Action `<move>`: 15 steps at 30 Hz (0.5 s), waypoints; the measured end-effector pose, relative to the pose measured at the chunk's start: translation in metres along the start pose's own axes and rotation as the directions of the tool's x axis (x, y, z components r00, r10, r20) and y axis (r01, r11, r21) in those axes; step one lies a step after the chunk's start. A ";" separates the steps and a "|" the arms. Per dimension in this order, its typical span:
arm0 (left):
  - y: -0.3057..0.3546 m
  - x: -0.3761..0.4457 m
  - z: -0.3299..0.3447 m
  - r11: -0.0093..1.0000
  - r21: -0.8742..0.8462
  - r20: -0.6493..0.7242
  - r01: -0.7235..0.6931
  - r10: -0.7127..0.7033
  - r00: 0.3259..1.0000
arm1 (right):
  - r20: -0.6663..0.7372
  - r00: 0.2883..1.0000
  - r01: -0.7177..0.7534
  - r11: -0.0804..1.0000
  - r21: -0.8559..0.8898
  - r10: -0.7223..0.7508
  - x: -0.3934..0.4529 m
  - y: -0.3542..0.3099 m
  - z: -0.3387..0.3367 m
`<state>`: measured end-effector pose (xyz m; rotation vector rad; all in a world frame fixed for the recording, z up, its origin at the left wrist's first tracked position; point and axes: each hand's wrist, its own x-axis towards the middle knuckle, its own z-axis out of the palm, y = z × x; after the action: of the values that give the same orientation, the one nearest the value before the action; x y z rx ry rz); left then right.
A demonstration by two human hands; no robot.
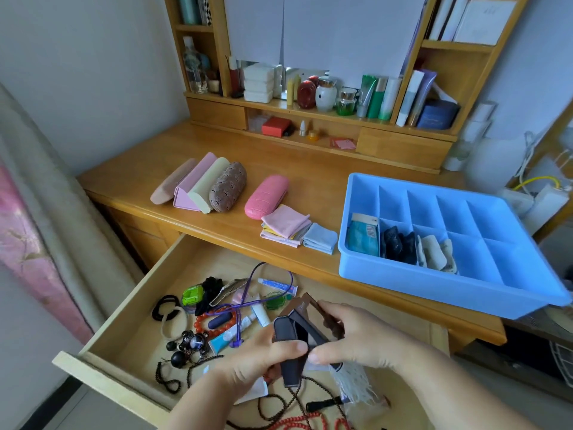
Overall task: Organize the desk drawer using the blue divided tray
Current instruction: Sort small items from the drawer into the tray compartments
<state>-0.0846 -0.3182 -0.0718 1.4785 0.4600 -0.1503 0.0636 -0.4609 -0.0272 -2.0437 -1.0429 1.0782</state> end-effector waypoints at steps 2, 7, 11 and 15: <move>0.004 -0.001 -0.012 0.994 0.080 -0.017 0.073 -0.072 0.997 | -0.007 0.997 -0.082 0.993 -0.089 0.082 0.001 -0.006 -0.010; 0.004 -0.001 -0.018 0.993 0.044 -0.212 0.107 -0.095 0.973 | -0.207 0.977 -0.113 0.956 -0.270 0.057 0.013 -0.029 -0.008; -0.004 0.001 -0.015 0.987 0.154 -0.473 -0.055 0.123 0.873 | -0.396 0.911 -0.101 0.866 -0.490 -0.118 0.029 -0.062 -0.004; 0.011 0.002 -0.039 0.987 0.017 -0.577 -0.161 0.141 0.804 | -0.436 0.783 0.109 0.789 -0.605 -0.443 0.041 -0.098 -0.017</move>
<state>-0.0866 -0.2789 -0.0634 1.5082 0.8257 0.4521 0.0574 -0.3781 0.0416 -2.3055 -1.3809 -0.0471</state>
